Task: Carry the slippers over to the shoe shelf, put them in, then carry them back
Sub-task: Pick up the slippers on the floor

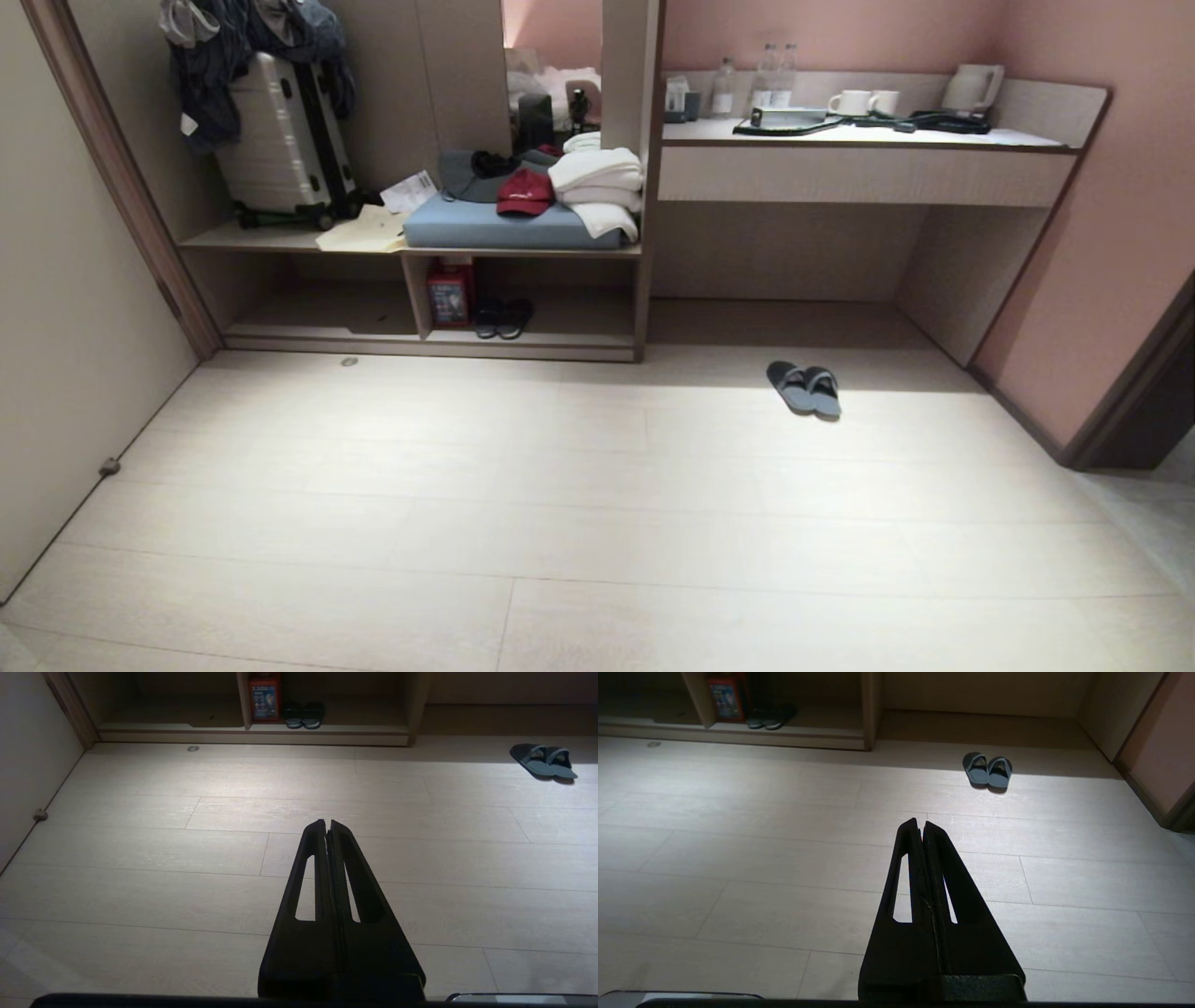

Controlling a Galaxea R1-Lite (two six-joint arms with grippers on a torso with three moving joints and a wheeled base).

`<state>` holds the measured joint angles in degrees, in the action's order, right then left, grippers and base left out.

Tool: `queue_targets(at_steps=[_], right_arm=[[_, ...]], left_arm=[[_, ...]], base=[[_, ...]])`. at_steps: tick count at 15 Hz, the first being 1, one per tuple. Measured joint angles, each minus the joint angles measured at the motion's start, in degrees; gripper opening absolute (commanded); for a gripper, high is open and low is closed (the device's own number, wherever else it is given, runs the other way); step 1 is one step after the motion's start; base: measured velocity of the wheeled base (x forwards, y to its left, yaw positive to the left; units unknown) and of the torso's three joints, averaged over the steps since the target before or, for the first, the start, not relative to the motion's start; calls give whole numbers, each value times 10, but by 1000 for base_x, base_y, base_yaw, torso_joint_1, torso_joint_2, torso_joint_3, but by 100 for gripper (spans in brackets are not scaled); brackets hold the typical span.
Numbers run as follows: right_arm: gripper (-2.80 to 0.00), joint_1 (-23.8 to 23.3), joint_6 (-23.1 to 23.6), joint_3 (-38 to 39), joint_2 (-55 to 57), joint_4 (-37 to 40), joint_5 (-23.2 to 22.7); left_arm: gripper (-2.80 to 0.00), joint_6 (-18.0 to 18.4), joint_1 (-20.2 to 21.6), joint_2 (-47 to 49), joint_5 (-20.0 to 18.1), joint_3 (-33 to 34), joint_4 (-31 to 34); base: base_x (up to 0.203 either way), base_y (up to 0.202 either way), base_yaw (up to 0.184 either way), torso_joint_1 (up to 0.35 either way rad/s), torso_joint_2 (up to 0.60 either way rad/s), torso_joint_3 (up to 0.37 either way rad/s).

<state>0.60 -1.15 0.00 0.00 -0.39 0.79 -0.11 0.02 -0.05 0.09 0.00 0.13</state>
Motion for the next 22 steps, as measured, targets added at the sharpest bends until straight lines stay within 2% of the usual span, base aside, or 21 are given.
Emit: queue_targets(at_steps=[8, 22], right_arm=[[-280, 0, 0, 0, 0, 0, 0], [-280, 0, 0, 0, 0, 0, 0]], left_arm=[[-280, -1, 0, 0, 0, 0, 0], [-280, 0, 0, 0, 0, 0, 1]], base=[[8, 0, 1, 0, 0, 1], [195, 0, 0, 4, 2, 2]])
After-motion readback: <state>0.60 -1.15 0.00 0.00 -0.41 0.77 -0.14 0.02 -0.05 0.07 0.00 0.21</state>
